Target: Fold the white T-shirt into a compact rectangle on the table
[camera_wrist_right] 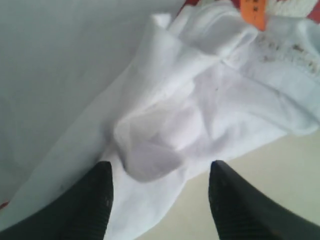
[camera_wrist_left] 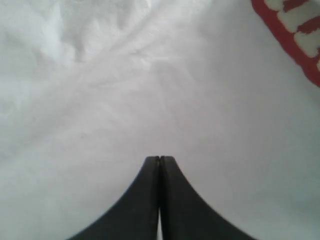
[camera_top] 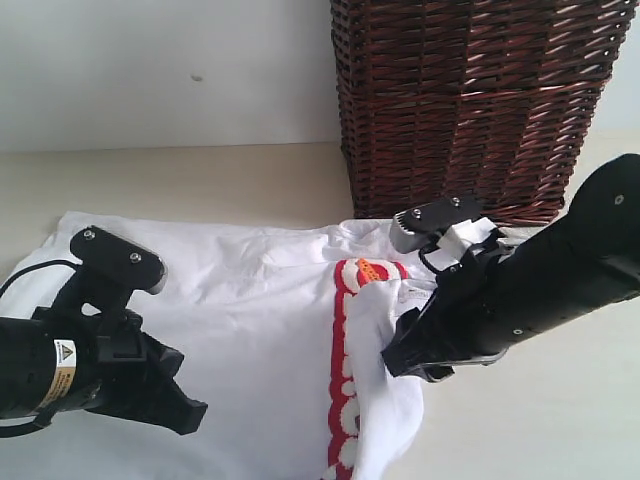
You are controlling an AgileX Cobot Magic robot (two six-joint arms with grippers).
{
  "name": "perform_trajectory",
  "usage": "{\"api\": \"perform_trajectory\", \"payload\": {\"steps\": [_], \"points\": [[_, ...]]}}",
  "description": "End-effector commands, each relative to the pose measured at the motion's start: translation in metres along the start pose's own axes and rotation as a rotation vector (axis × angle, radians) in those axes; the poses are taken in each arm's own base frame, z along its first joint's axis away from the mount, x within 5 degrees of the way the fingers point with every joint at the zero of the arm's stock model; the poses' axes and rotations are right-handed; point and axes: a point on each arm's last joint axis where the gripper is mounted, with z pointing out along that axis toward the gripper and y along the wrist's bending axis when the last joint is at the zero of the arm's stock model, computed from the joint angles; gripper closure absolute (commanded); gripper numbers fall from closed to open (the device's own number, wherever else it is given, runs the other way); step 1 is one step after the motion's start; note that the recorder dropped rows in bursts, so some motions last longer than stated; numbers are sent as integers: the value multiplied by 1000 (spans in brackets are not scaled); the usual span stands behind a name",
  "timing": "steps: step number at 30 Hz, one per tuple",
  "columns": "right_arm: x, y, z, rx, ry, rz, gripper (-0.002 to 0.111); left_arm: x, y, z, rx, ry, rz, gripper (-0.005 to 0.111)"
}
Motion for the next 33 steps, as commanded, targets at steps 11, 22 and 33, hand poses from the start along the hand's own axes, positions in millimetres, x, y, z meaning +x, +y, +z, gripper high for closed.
{"api": "perform_trajectory", "payload": {"steps": [11, 22, 33], "points": [[0, -1, 25, -81, -40, -102, 52, 0, 0, -1, -4, -4, -15, 107], [9, 14, 32, -277, 12, -232, 109, 0, 0, -1, -4, -4, -12, 107], [7, 13, -31, -54, 79, -17, 108, 0, -1, -1, 5, -2, -11, 107]]}}
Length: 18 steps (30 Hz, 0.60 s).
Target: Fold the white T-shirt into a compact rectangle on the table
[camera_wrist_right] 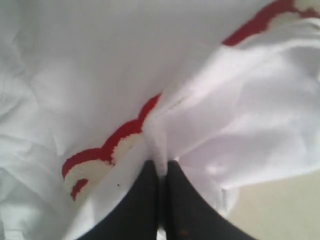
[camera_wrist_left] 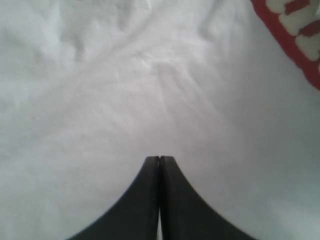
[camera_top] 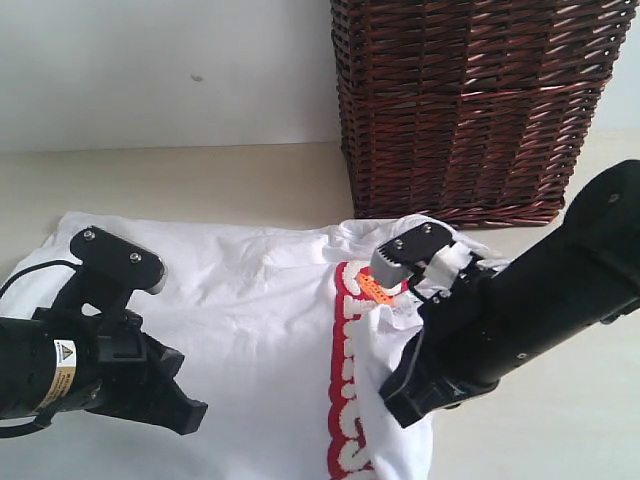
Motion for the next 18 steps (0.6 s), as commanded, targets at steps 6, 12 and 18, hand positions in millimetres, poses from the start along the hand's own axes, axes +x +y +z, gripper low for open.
{"api": "perform_trajectory", "payload": {"steps": [6, 12, 18], "points": [[-9, 20, -86, 216, -33, 223, 108, 1, -3, -1, 26, 3, -5, 107], [-8, 42, -123, 192, -17, 186, 108, 1, -3, -1, 28, 4, -5, 107], [-10, 45, -141, 246, 46, 228, 108, 1, -3, -1, 29, 4, -5, 107]]}}
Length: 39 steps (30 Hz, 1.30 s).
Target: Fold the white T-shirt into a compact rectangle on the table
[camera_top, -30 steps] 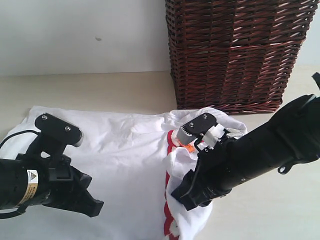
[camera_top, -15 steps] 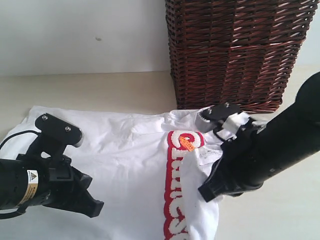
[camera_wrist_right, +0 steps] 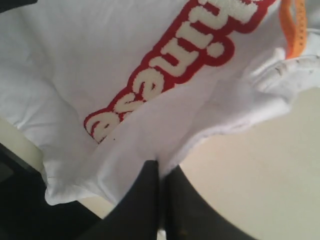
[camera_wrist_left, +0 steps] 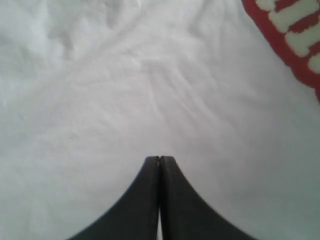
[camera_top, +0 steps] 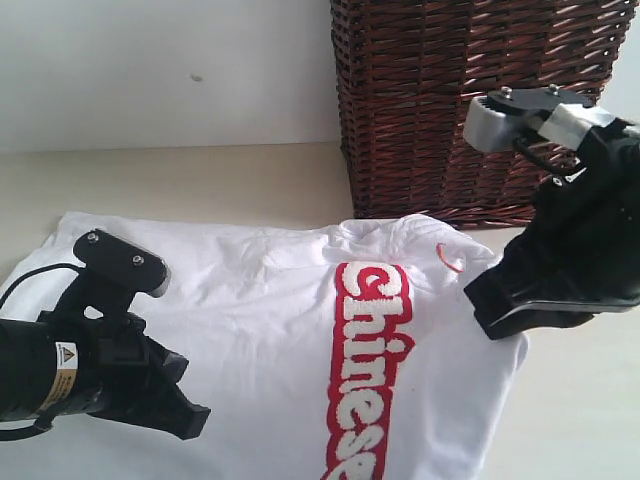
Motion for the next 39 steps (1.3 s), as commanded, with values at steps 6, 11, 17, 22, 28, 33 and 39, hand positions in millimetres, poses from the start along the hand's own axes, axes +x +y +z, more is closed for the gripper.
{"api": "perform_trajectory", "payload": {"steps": [6, 11, 17, 22, 28, 33, 39], "points": [[-1, -13, -26, 211, 78, 88, 108, 1, -1, -1, 10, -1, -5, 107], [-1, -14, -23, 220, 100, 112, 108, 1, -1, -1, 12, -1, -5, 107], [-10, -24, 10, 226, 240, 61, 108, 1, -2, -1, 22, 2, -5, 107], [-38, -36, 37, 272, 106, 75, 108, 1, -2, -1, 22, 2, -5, 107], [-93, -42, 88, 158, -256, 60, 108, 2, -3, -1, 28, 6, -5, 107], [-79, -58, 147, 178, -18, 64, 79, 1, -3, -1, 28, 5, -3, 107], [-81, -54, 135, 166, 13, -10, 56, 1, -3, -1, 28, 5, -1, 107]]}}
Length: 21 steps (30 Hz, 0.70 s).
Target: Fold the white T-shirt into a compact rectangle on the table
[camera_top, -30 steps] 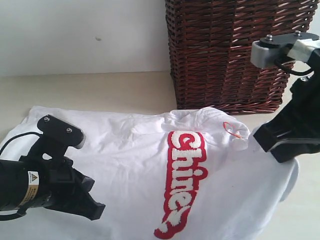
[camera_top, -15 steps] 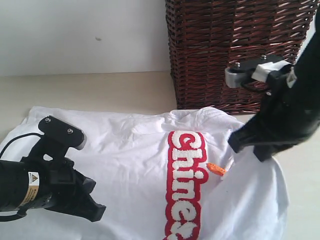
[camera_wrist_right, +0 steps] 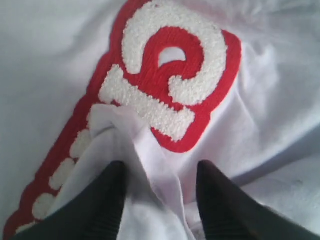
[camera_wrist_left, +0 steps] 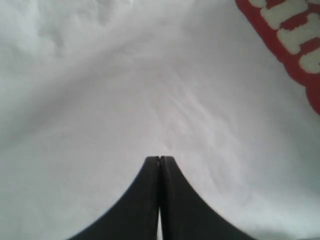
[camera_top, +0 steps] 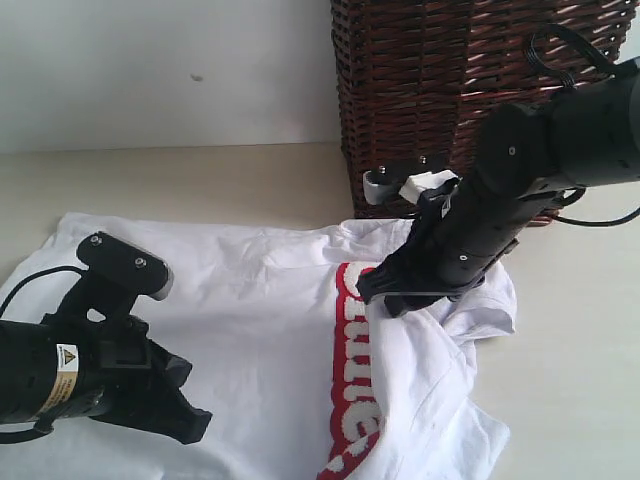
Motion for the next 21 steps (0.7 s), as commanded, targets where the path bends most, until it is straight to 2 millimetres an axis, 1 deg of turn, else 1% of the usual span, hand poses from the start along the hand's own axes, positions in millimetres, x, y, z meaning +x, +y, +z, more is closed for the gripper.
{"api": "perform_trajectory", "payload": {"steps": [1, 4, 5, 6, 7, 8, 9, 12, 14, 17, 21], "points": [[-8, 2, -25, -7, -9, -57, 56, 1, -1, -1, 3, -2, -1, 107], [-11, 7, -56, -26, 16, -70, 56, 1, -1, -1, 3, -2, -1, 107], [-5, 10, -74, -42, 60, -75, 56, 1, 0, -1, 1, -2, -1, 107], [0, 11, -81, -48, 84, -72, 56, 1, 0, -1, 1, -2, -1, 107], [9, 12, -86, -53, 125, -61, 56, 1, 0, -1, 1, -2, -1, 107], [16, 12, -87, -56, 149, -60, 56, 1, 0, -1, 1, -2, -1, 107], [24, 12, -86, -58, 164, -56, 56, 1, 0, -1, 1, -2, -1, 107], [52, 11, -64, -82, 215, -7, 56, 1, 0, -1, 1, -2, -1, 107], [65, 11, -48, -104, 201, 17, 56, 1, 0, -1, 1, -2, -1, 107], [78, 10, -31, -110, 152, 26, 56, 1, -1, -1, 3, -2, -1, 107], [93, 7, -19, -98, 190, 36, 56, 1, -1, -1, 3, -2, -1, 107]]}}
